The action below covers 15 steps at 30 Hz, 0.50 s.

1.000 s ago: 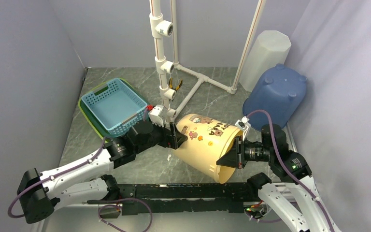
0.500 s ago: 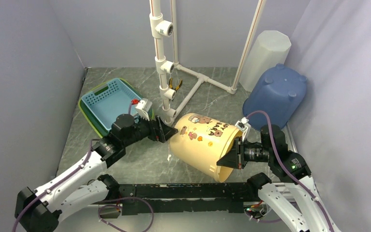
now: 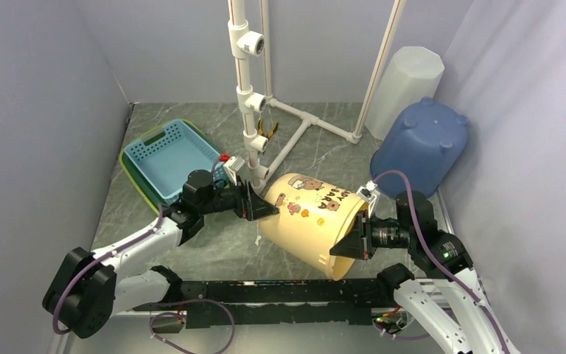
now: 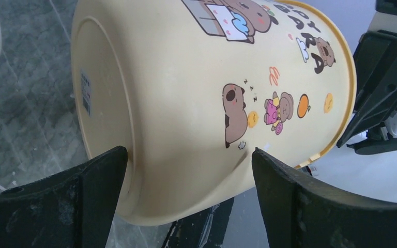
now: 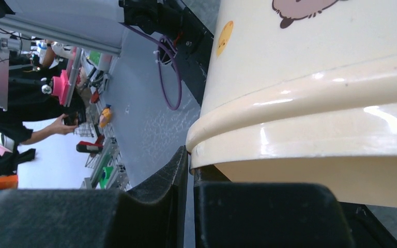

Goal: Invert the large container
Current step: Turn the container upside down at the center of the board.

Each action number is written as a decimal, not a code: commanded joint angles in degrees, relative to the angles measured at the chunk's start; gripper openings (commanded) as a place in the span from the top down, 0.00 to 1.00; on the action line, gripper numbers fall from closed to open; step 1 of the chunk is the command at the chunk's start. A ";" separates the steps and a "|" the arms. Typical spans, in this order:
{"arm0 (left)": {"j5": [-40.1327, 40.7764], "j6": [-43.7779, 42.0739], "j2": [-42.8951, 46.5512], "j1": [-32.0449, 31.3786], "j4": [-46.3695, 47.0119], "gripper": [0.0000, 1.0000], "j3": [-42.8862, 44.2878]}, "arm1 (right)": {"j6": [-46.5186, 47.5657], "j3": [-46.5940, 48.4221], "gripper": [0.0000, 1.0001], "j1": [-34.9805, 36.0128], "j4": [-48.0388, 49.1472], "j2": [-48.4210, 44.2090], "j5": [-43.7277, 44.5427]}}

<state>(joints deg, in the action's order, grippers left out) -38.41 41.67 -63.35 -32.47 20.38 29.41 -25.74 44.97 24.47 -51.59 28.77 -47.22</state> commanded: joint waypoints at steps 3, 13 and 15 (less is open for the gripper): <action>-10.06 5.09 0.20 -0.27 13.72 0.14 -2.91 | -2.93 1.35 0.84 0.06 0.23 0.64 9.89; -9.75 1.78 5.69 -2.12 5.87 0.20 -2.70 | -16.18 5.38 0.38 0.12 0.47 -2.68 31.83; -9.65 1.06 5.34 -2.71 4.79 0.20 -2.36 | -17.58 5.98 0.37 0.06 0.95 -3.22 35.55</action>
<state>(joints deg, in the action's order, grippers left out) -45.54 44.47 -58.76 -33.87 26.52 25.45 -38.11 47.07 24.56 -53.58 26.89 -22.37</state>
